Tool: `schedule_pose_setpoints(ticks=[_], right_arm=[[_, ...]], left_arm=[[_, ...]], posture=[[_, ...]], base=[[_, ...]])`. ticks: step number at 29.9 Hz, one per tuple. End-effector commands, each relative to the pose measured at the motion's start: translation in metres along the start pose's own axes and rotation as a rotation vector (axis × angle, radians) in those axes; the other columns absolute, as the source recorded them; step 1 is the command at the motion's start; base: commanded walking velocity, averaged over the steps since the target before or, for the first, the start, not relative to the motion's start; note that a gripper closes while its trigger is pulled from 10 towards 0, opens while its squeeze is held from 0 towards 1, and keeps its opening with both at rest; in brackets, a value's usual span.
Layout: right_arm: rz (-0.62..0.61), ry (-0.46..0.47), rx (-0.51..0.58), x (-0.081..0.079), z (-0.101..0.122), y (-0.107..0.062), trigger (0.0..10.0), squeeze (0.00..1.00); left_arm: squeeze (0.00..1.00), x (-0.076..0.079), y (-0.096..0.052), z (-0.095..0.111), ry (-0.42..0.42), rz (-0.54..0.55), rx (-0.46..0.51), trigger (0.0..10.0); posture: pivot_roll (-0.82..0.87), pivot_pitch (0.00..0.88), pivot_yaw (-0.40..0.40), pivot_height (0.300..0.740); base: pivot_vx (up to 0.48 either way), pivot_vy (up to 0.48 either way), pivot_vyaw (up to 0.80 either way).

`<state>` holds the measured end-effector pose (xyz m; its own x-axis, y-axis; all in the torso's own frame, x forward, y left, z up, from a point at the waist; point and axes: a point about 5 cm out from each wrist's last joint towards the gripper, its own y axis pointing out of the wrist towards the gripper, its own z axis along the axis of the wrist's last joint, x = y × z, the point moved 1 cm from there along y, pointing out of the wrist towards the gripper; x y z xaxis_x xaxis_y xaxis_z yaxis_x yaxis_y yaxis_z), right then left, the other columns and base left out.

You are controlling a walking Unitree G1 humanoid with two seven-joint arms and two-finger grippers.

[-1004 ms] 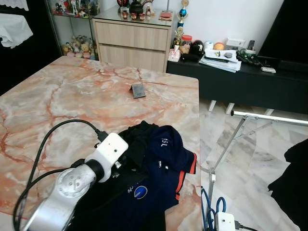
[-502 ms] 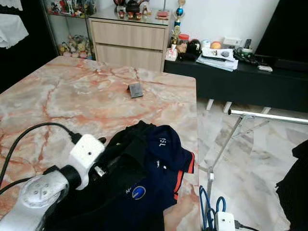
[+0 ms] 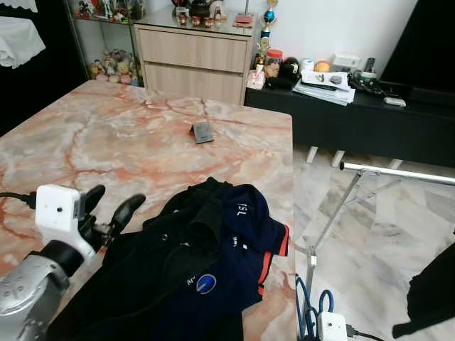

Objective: Hang hanger

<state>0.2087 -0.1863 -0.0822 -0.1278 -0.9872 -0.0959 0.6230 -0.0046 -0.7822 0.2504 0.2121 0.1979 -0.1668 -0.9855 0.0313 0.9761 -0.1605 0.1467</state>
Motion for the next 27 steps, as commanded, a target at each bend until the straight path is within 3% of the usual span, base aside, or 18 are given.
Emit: schedule_pose_setpoints(ticks=[1,8,27], right_arm=[[-0.009,-0.008,-0.003,0.002,0.001,0.0,10.0,0.0],[-0.016,-0.003,-0.001,0.003,0.0,0.0,10.0,0.0],[-0.017,-0.004,0.001,0.003,0.001,0.0,10.0,0.0]], left_arm=[[0.0,0.012,0.006,-0.008,-0.004,-0.012,-0.006,10.0],[0.0,0.022,0.01,-0.009,-0.054,-0.014,0.023,10.0],[0.0,0.026,0.01,-0.011,0.019,-0.026,0.032,10.0]], posture=[[0.2,0.049,-0.093,0.74],[0.19,0.05,-0.093,0.74],[0.2,0.051,-0.093,0.74]], base=[[0.0,0.0,0.0],[0.0,-0.296,0.0],[0.0,-0.448,0.0]])
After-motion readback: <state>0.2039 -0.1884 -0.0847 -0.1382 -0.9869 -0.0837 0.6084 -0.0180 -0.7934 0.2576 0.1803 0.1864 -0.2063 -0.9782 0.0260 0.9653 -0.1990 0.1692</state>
